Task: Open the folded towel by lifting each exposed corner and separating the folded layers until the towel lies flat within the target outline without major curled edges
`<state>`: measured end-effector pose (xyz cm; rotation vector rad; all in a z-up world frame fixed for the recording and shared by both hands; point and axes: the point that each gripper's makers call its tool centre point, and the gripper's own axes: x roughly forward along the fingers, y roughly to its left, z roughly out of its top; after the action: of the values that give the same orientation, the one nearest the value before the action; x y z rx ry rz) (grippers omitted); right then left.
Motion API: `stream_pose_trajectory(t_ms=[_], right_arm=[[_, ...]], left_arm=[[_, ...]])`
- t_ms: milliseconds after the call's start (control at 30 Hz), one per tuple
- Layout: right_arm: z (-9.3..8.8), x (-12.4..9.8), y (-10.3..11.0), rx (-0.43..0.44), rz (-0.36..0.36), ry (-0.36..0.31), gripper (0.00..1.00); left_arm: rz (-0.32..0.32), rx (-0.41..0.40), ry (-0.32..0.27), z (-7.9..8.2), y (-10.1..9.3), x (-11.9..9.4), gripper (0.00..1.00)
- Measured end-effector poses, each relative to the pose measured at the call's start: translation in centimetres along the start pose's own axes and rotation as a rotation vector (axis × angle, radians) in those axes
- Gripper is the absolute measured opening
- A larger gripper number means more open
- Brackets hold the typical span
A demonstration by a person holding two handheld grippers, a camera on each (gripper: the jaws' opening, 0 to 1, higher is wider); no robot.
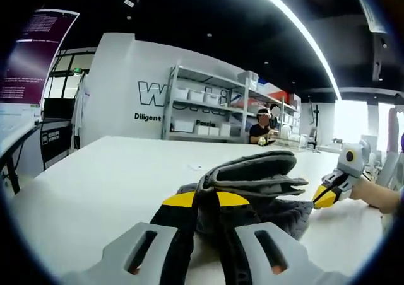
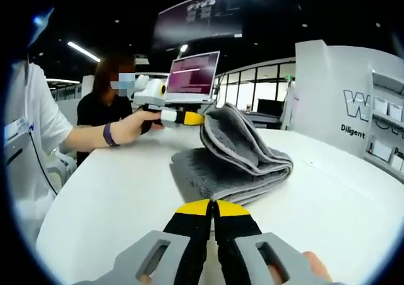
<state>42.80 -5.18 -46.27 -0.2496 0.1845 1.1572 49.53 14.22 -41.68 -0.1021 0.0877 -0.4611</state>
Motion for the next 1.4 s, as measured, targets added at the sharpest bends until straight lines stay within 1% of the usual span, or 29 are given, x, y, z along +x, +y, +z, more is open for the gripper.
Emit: stream_pose_trajectory(t_ms=[300,667,733,800,867,933,1033,1167,1400], right_arm=[[-0.2,-0.3,-0.4,0.013,-0.018,0.004,0.00],[-0.4,-0.8,-1.3,0.042,-0.048,0.012,0.00],[-0.5,-1.1,-1.8,0.042,-0.070,0.018,0.00],[-0.4,-1.5,-2.4,0.062,-0.085,0.007,0.00],[-0.2,-1.7,-2.6,0.098,-0.081,-0.015,0.00],[-0.1,-1.7,-2.6,0.110,-0.071,-0.023,0.00],[0.0,-1.4,-2.1,0.100,-0.054,-0.024,0.00],[0.2,-1.3,-1.6,0.093,-0.037,-0.027,0.00],[0.3,-1.3,-1.6,0.101,-0.035,-0.032,0.00]], left_arm=[[0.000,-0.012,0.003,-0.1,0.0,0.0,0.10],[0.002,-0.023,0.004,-0.2,0.3,-0.1,0.10],[0.007,-0.021,0.002,-0.1,0.4,-0.1,0.10],[0.007,-0.030,0.000,-0.1,0.5,-0.2,0.10],[0.007,-0.036,0.000,-0.1,0.5,-0.2,0.10],[0.007,-0.031,0.000,-0.1,0.5,-0.1,0.10],[0.007,-0.023,0.001,-0.1,0.4,-0.1,0.10],[0.006,-0.031,0.001,0.0,0.5,-0.1,0.10],[0.005,-0.021,0.001,0.0,0.4,0.0,0.10]])
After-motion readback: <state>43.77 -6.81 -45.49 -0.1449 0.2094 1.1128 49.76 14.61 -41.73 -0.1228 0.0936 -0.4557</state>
